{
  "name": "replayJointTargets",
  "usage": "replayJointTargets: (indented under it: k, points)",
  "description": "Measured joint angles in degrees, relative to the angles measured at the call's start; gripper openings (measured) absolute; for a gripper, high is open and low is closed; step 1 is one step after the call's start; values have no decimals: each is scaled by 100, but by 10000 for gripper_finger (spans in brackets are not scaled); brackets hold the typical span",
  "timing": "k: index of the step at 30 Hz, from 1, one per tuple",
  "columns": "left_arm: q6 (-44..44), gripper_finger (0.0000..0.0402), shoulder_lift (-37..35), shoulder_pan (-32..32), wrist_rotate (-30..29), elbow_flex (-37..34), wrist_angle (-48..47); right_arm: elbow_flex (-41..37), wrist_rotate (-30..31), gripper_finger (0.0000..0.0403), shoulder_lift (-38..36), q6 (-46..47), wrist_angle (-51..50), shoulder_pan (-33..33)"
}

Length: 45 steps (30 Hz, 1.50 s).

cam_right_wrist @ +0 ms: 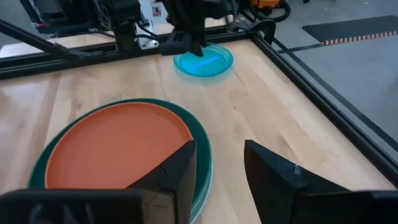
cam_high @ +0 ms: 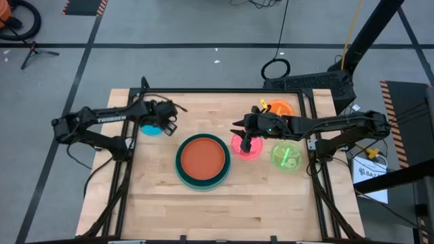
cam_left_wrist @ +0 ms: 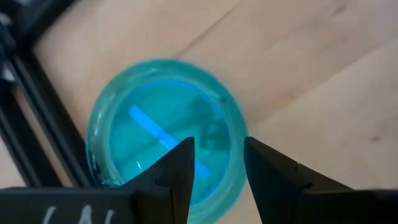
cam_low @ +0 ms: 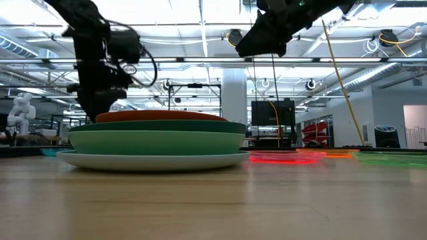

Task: Stack plastic plates
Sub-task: Stack the light blue plate on top of the orange plate

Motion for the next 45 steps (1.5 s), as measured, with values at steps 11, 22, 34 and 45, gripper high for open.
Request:
replayJointTargets:
  k: [11, 22, 34, 45]
  points:
    - [329, 145, 758, 348, 575, 0, -18, 0, -4, 130, -2, 9, -79, 1]
    - [528, 145, 1205, 343, 671, 0, 591, 0, -4, 130, -2, 44, -220, 1]
    - [483, 143, 1744, 343, 602, 13, 852, 0, 0, 130, -2, 44, -266, 1]
    - [276, 44, 1788, 158, 423, 9, 903, 0, 2, 130, -2, 46, -266, 1]
